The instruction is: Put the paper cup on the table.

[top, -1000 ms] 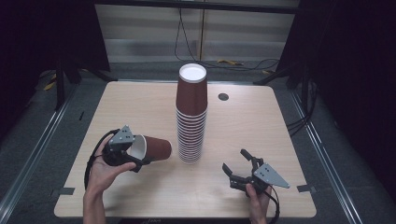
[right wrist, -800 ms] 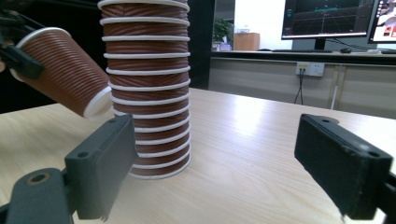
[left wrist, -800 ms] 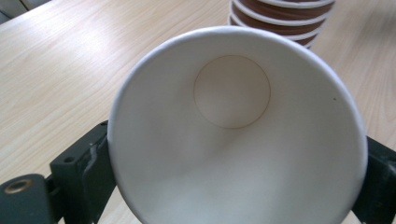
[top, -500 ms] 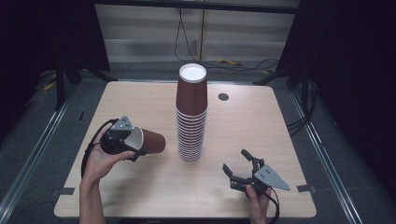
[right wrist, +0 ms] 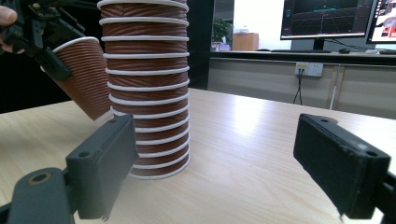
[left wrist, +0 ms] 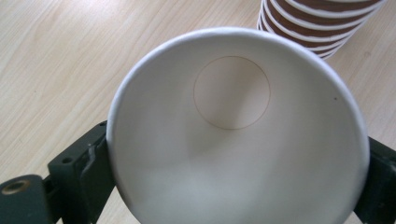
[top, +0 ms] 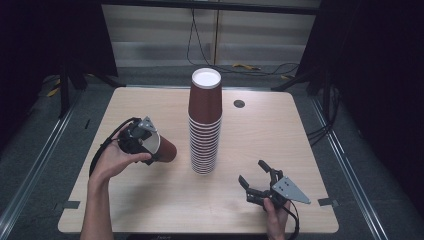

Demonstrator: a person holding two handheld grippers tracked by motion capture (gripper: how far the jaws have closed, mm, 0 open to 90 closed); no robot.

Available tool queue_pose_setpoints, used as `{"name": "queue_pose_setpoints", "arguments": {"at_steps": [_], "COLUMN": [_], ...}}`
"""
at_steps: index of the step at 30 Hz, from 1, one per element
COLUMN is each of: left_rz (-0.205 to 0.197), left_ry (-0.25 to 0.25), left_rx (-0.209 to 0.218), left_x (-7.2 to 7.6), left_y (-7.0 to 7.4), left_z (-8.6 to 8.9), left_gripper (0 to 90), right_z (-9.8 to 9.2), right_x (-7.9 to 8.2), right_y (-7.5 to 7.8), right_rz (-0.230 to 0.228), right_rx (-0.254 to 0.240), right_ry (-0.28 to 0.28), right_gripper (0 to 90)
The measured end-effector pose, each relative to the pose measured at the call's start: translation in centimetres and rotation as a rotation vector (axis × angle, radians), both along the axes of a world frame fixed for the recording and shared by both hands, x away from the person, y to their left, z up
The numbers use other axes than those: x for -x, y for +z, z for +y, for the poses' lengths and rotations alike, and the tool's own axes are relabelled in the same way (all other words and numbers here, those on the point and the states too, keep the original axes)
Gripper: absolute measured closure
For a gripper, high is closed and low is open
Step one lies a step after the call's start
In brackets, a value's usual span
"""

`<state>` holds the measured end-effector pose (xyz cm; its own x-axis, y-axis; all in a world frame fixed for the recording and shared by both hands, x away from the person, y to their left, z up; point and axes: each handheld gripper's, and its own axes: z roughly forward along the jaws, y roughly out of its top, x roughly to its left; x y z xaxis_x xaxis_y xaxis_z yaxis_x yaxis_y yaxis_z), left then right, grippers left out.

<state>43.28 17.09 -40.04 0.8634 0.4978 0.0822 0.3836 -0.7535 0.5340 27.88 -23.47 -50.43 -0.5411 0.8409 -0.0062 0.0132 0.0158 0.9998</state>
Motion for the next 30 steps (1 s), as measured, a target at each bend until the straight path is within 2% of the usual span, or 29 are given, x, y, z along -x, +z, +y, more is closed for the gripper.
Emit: {"name": "queue_pose_setpoints", "arguments": {"at_steps": [1, 2, 4, 5, 6, 9, 10, 11, 12, 13, 14, 18, 20, 21, 24, 25, 29, 30], "left_rz": [0.000, 0.004, 0.014, 0.020, 0.031, 0.018, 0.010, 0.007, 0.012, 0.012, 0.028, 0.028, 0.037, 0.029, 0.011, 0.015, 0.007, 0.006], "left_ry": [0.000, 0.009, 0.013, 0.005, -0.002, 0.013, 0.006, 0.009, -0.002, -0.002, -0.011, 0.001, -0.020, -0.006, -0.012, -0.032, -0.034, -0.029], "left_rx": [0.000, 0.017, 0.016, -0.001, -0.044, -0.053, -0.082, -0.086, -0.116, -0.116, -0.144, -0.176, -0.204, -0.209, -0.209, -0.175, -0.164, -0.148], "left_x": [0.0, -0.4, -0.5, -0.7, -0.9, -1.0, -1.1, -1.0, -1.2, -1.2, -1.4, -1.6, -1.7, -1.7, -1.7, -1.7, -1.9, -2.0], "left_y": [0.0, 0.2, 0.2, 0.2, 0.2, 0.2, 0.4, 0.4, 0.5, 0.5, 0.3, 0.0, -0.4, -0.4, -0.7, -0.8, -0.9, -1.1], "left_z": [0.0, -0.2, -0.3, -0.5, -0.8, -1.1, -1.2, -1.4, -1.7, -1.7, -2.0, -2.4, -2.6, -2.7, -2.9, -3.2, -3.4, -3.4], "left_gripper": [6.6, 6.6, 6.6, 6.5, 6.5, 6.4, 6.4, 6.3, 6.0, 5.9, 5.8, 5.5, 5.2, 5.1, 4.9, 4.9, 4.7, 4.6], "right_z": [0.0, 0.0, 0.0, 0.0, 0.0, 0.0, 0.0, 0.0, 0.0, 0.0, 0.0, 0.0, 0.0, 0.0, 0.0, 0.0, 0.0, 0.0], "right_x": [0.0, 0.0, 0.0, 0.0, 0.0, 0.0, 0.0, 0.0, 0.0, 0.0, 0.0, 0.0, 0.0, 0.0, 0.0, 0.0, 0.0, 0.0], "right_y": [0.0, 0.0, 0.0, 0.0, 0.0, 0.0, 0.0, 0.0, 0.0, 0.0, 0.0, 0.0, 0.0, 0.0, 0.0, 0.0, 0.0, 0.0], "right_rz": [0.000, 0.000, 0.002, 0.002, 0.002, 0.000, 0.000, 0.000, 0.000, -0.002, 0.002, 0.000, 0.000, 0.003, 0.004, 0.005, 0.005, 0.005], "right_rx": [0.000, 0.000, -0.001, -0.001, -0.001, -0.001, 0.000, -0.001, -0.001, 0.000, -0.002, -0.001, -0.001, -0.002, -0.002, -0.002, -0.004, -0.001], "right_ry": [0.000, 0.000, 0.000, -0.001, 0.000, -0.001, 0.000, 0.000, 0.000, 0.000, -0.001, 0.000, 0.000, 0.000, 0.003, 0.005, 0.007, 0.005], "right_gripper": [13.1, 13.1, 13.1, 13.1, 13.1, 13.2, 13.2, 13.2, 13.2, 13.2, 13.2, 13.2, 13.2, 13.2, 13.3, 13.3, 13.3, 13.3]}}
